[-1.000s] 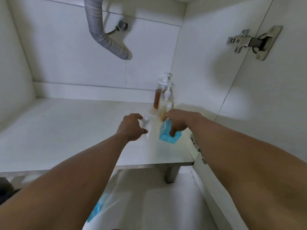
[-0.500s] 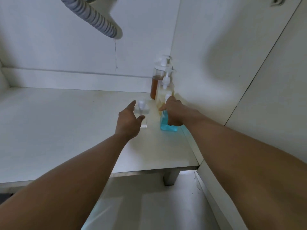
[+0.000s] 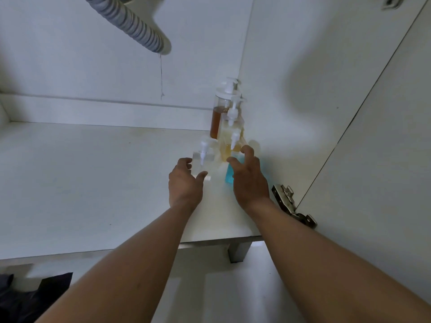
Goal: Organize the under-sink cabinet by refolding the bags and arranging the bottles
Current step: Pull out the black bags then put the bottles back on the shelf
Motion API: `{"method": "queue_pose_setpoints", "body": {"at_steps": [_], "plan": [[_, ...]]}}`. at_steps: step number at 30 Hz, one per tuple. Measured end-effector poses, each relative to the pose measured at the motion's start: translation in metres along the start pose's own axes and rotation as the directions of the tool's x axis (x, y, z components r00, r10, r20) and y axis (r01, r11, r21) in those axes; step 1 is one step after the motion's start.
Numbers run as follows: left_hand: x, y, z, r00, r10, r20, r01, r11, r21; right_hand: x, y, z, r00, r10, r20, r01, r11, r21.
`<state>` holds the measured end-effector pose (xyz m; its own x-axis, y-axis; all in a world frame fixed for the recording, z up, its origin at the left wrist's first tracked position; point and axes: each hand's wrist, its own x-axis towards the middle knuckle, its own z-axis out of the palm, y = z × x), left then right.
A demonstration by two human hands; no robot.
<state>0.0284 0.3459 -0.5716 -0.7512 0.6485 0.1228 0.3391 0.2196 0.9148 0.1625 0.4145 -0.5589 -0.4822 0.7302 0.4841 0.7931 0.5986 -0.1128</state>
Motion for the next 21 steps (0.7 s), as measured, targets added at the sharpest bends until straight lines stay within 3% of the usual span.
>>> {"method": "queue_pose_setpoints", "body": {"at_steps": [5, 8, 11, 16, 21], "plan": [[0.0, 0.001, 0.002, 1.0, 0.02, 0.012, -0.02, 0.999, 0.031, 0.011, 0.007, 0.006, 0.997, -0.07, -0.016, 0.068, 0.992, -0.109], [0.0, 0.002, 0.002, 1.0, 0.027, 0.012, -0.027, 0.999, 0.041, 0.01, 0.0, 0.007, 0.999, -0.031, -0.023, 0.028, 0.991, -0.128], [-0.001, 0.003, 0.002, 0.999, 0.039, 0.009, -0.039, 0.998, 0.038, 0.006, -0.006, 0.011, 1.0, 0.018, 0.001, -0.018, 0.998, -0.055], [0.0, 0.001, 0.003, 0.999, 0.039, 0.005, -0.039, 0.999, 0.034, 0.008, 0.007, 0.014, 1.0, -0.018, -0.004, 0.018, 0.991, 0.134], [0.0, 0.0, 0.003, 0.999, 0.041, 0.002, -0.041, 0.998, 0.037, 0.021, 0.009, 0.017, 0.999, -0.018, -0.049, 0.026, 0.986, 0.167]]}}
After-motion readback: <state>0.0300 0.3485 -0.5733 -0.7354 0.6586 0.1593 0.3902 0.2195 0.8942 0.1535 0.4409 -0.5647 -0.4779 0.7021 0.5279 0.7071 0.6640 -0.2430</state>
